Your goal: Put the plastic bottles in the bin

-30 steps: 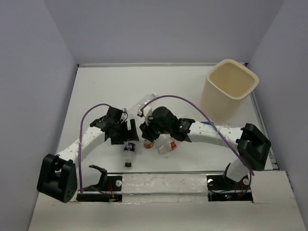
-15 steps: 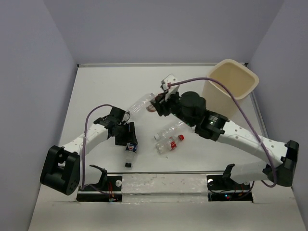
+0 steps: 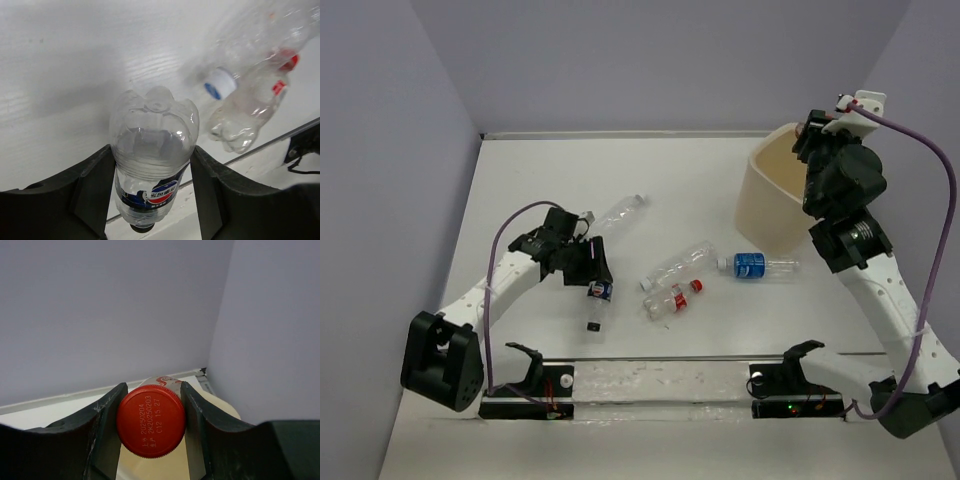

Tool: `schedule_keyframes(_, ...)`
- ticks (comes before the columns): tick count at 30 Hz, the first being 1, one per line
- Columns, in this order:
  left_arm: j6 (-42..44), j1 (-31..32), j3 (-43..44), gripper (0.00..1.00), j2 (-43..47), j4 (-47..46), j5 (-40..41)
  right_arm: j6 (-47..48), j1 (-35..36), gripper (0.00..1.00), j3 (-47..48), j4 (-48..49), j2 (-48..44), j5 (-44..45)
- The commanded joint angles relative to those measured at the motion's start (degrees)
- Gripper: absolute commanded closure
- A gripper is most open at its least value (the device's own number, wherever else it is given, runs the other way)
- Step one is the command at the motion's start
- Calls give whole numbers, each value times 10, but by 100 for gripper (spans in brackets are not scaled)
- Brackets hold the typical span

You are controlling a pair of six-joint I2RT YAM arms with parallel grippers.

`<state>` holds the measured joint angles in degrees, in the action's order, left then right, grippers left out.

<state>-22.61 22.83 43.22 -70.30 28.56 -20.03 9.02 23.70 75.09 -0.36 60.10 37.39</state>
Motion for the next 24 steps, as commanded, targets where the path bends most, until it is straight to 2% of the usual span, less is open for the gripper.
schedule_keyframes(1,-17,5,106,87,38,-23,-33,-48,-107,100,-3,-28,48,-50)
schedule_keyframes(3,-34,6,128,87,45,-38,-36,-90,-135,100,-5,-43,65,-112)
schedule_keyframes(9,-73,27,211,87,35,-87,-46,-156,-157,98,-27,-72,79,-152)
schedule_keyframes(11,-95,46,255,87,24,-108,-44,-174,-162,28,-34,-81,79,-184)
schedule_keyframes(12,-103,55,273,87,18,-117,-44,-182,-162,28,-33,-86,80,-184)
schedule_keyframes(13,-113,65,319,87,11,-124,-28,-189,-162,8,-29,-96,74,-200)
schedule_keyframes(15,-117,105,397,87,-19,-126,11,-206,-162,1,-24,-109,61,-236)
schedule_keyframes(20,-131,161,518,86,-107,-175,62,-240,-162,2,-13,-113,-28,-352)
schedule_keyframes(22,-142,179,561,86,-136,-216,76,-253,-162,12,-22,-104,-91,-412)
schedule_keyframes(23,-145,185,575,86,-168,-229,80,-269,-162,23,-31,-98,-114,-426)
schedule_keyframes(24,-147,191,594,86,-187,-240,83,-275,-162,42,-53,-88,-138,-441)
